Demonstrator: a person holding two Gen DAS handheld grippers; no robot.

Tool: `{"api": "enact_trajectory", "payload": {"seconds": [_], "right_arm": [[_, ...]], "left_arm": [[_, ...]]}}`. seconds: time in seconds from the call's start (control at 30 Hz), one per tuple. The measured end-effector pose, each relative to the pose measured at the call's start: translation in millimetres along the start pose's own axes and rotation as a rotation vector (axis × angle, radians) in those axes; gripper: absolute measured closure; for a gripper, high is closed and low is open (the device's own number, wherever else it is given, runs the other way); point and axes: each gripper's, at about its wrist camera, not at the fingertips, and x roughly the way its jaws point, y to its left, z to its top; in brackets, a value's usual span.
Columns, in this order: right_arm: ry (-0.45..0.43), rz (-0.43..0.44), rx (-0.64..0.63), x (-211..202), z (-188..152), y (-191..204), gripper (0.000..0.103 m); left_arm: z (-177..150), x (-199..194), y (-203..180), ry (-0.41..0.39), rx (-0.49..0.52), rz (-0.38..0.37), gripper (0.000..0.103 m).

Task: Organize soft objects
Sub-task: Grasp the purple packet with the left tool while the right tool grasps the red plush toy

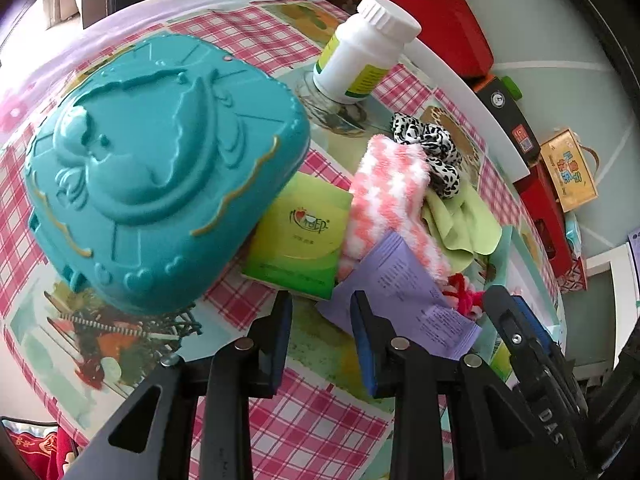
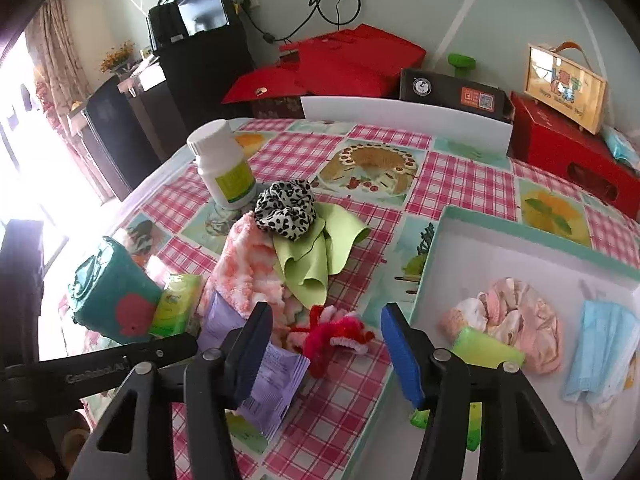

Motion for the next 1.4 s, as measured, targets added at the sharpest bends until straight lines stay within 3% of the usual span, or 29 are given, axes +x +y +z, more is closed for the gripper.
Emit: {"api": "enact_trajectory", "payload": {"seconds": [0.47, 0.9, 1.1, 1.4], "right_arm": [[0.086, -0.035, -0.035, 29.9, -3.3, 7.5, 0.047], [0.152, -0.049, -0.069, 33.7, -13.1, 14.0, 0.058], [0.148, -0.039, -0.046, 31.1, -14.5, 9.2, 0.066], [0.128, -0.013, -0.012, 22.3, -15.1, 2.3, 0.070]], "left_arm": [[-0.7, 0.3, -2.7, 0.004, 0.008, 0.000, 0.071], [-0.4, -1.8, -7.0, 0.028, 0.006, -0.057, 0.046], [-2.6, -1.6, -15.9, 0.035, 0.039, -0.065, 0.046], [-5.5, -2.9, -24.9, 0.035, 0.073, -0.070, 0.046]]}}
